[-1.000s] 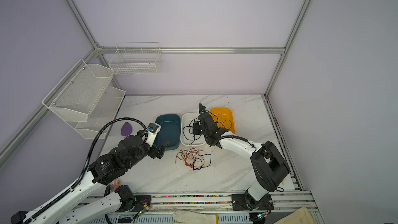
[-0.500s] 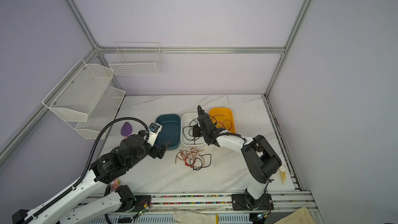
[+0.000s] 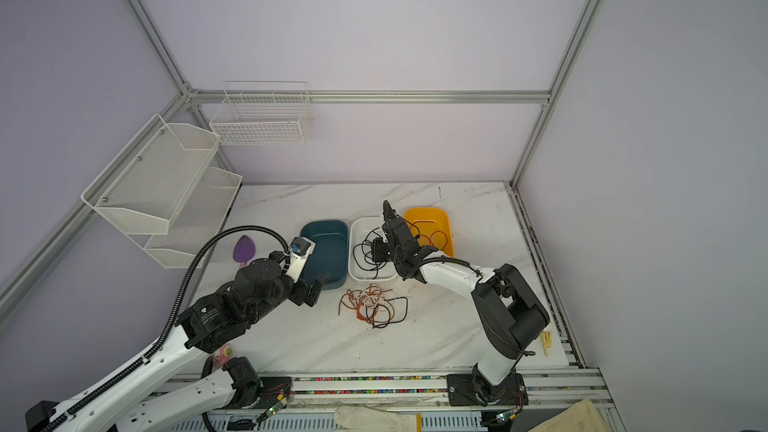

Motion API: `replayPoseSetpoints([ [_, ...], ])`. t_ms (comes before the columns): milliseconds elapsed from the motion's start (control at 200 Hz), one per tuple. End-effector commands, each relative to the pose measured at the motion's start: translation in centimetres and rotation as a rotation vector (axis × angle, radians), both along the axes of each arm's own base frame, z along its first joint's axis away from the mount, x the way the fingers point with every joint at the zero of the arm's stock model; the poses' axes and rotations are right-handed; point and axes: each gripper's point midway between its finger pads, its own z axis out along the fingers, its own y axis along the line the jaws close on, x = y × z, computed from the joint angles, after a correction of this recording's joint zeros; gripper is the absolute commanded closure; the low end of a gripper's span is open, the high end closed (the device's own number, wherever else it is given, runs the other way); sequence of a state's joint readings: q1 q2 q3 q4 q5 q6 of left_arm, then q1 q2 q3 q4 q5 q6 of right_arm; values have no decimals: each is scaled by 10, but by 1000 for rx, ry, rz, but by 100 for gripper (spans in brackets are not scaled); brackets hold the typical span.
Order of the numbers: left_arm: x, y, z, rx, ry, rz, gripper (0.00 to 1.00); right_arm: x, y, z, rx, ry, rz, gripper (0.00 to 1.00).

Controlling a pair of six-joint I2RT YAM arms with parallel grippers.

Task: Untangle the cables
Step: 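Move the right gripper back down to the wire bundle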

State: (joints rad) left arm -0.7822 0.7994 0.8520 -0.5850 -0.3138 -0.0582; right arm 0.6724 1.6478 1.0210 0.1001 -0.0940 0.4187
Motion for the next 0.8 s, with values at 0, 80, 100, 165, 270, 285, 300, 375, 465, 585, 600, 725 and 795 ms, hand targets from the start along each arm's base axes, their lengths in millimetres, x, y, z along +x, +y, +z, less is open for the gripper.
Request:
replayPoseSetpoints([
  [0, -1, -4, -11, 18, 0, -25, 0, -6, -7, 18, 31, -21, -8, 72],
  [80, -1, -4, -11, 17, 0, -26, 0, -12, -11, 27, 37, -32, 0, 65],
  [100, -1, -4, -11, 17, 1, -28, 0, -14, -12, 29, 38, -36, 2, 64],
  [165, -1, -4, -11, 17, 1, -28, 0, -21, -18, 35, 43, -45, 2, 59],
  [270, -1, -5, -11, 18, 3, -30, 0, -36, -28, 43, 61, -53, 1, 53],
  [285, -1, -5, -12, 18, 5, -30, 0, -38, -30, 45, 65, -56, 1, 52],
  [300, -1, -5, -12, 18, 5, -31, 0, -40, -31, 42, 60, -47, 2, 51],
  [375, -1, -5, -13, 21, 9, -33, 0, -53, -40, 52, 83, -63, 3, 47],
  [465, -1, -6, -14, 25, 14, -35, 0, -70, -50, 51, 93, -57, 14, 43],
  [585, -1, -7, -14, 23, 17, -36, 0, -91, -65, 40, 99, -25, 8, 41],
  [600, -1, -6, -15, 23, 19, -35, 0, -94, -67, 37, 100, -18, 7, 41],
  [725, -2, -8, -14, 18, 27, -41, 0, -115, -81, 24, 136, 33, -22, 40],
  [795, -1, -9, -16, 22, 35, -41, 0, -126, -87, 15, 160, 63, -35, 40],
])
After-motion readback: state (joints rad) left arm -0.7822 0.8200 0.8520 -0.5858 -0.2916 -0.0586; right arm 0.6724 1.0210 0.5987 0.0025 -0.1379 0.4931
